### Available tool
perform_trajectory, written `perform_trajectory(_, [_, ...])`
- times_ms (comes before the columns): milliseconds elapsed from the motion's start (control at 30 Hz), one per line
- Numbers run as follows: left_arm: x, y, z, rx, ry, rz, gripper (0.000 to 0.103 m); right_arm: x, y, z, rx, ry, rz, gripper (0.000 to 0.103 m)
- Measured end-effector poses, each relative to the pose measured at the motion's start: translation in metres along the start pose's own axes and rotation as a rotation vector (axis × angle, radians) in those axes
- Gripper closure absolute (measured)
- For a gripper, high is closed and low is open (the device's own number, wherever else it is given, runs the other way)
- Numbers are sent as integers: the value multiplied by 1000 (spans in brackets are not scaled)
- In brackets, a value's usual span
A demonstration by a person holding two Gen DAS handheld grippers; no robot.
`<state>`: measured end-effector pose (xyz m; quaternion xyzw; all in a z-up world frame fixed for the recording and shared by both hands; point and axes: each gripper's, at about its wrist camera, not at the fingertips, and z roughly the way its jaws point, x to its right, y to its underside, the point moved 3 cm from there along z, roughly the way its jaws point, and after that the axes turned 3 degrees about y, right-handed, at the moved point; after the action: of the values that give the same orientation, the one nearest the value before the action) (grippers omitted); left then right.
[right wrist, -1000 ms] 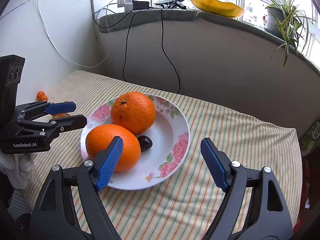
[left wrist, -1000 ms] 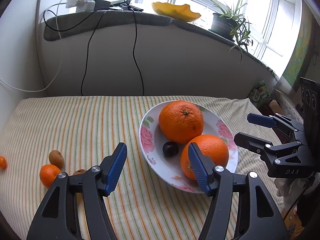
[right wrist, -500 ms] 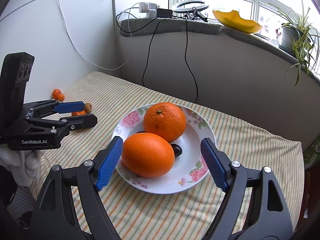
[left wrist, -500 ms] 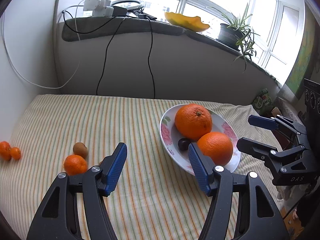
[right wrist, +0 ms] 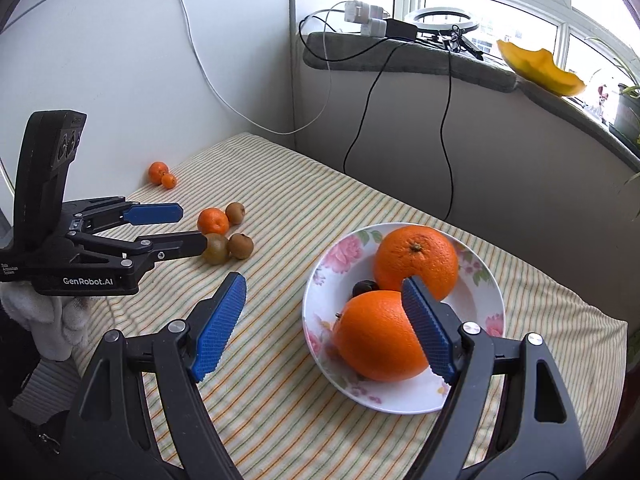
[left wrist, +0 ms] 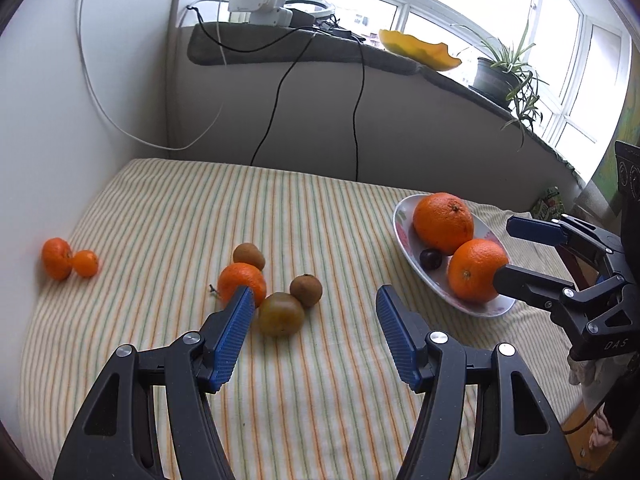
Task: Organize fruits
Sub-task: 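Move the right tool to a brown kiwi on the cloth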
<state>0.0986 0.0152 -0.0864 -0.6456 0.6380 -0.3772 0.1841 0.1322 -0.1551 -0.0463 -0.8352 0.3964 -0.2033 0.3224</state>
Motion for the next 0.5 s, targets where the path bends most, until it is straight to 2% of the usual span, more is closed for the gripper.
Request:
perform_trajectory(267, [-35,12,-8,-8,-28,-69,42,-28,-12,22,-25,-78,-46,21])
perform_trajectory(467, [-49,7,-6,-3,-9,-114,47,-43,-23,46,-72,-148,-54,38])
perform_trajectory(500, [-50,6,-5,-3,-5,-118,47,-46,-24,50,-83,-157,-59,43])
